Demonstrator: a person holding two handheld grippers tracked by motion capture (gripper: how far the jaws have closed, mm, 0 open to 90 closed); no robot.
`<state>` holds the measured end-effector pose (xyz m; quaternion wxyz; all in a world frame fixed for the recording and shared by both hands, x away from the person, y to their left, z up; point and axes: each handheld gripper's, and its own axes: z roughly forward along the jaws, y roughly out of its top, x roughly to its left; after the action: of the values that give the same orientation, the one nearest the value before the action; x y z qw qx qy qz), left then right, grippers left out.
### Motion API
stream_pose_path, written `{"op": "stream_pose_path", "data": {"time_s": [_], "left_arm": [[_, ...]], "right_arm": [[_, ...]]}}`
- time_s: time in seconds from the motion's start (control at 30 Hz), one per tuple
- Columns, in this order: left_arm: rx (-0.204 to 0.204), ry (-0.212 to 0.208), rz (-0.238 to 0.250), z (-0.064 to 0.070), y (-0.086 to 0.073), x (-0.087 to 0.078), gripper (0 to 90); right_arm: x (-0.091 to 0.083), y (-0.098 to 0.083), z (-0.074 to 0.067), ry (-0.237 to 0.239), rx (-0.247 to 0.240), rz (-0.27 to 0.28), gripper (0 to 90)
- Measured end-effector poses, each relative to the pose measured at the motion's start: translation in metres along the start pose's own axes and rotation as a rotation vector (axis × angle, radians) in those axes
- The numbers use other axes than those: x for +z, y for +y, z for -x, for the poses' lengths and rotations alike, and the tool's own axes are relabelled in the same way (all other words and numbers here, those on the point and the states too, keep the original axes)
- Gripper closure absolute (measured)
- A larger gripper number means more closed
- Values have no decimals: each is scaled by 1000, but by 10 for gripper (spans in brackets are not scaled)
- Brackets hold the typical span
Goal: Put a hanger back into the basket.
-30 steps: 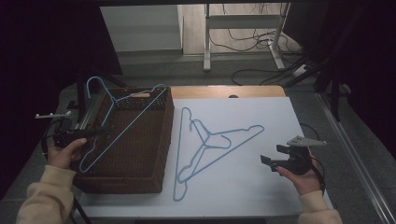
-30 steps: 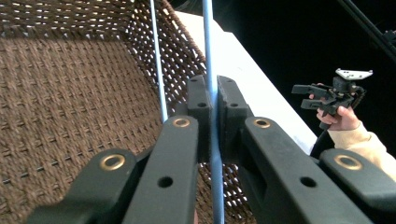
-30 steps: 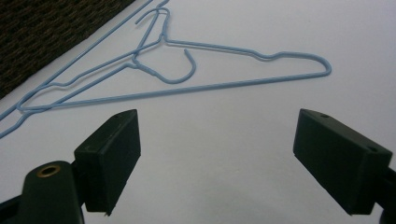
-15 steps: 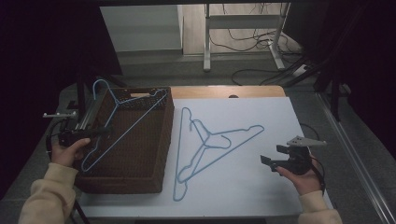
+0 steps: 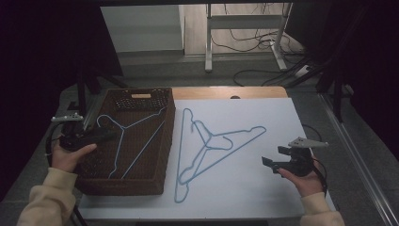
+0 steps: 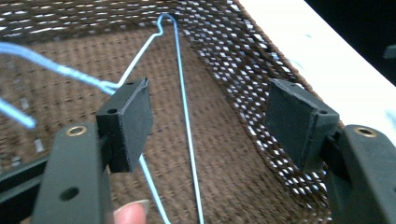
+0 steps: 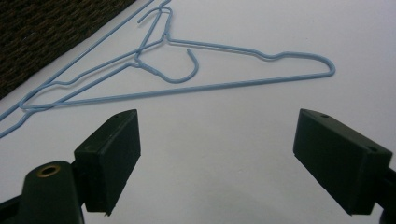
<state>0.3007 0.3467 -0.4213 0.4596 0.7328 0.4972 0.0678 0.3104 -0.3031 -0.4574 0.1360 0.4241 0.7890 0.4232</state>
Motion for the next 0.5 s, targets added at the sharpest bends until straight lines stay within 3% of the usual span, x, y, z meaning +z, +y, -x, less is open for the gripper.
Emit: {"op": "stream_pose_path", "data": {"time_s": [0.5], "left_arm": [[85, -103, 18, 49, -8, 9, 269]], "right_arm": [[3, 0, 1, 2, -3, -8, 151]]}}
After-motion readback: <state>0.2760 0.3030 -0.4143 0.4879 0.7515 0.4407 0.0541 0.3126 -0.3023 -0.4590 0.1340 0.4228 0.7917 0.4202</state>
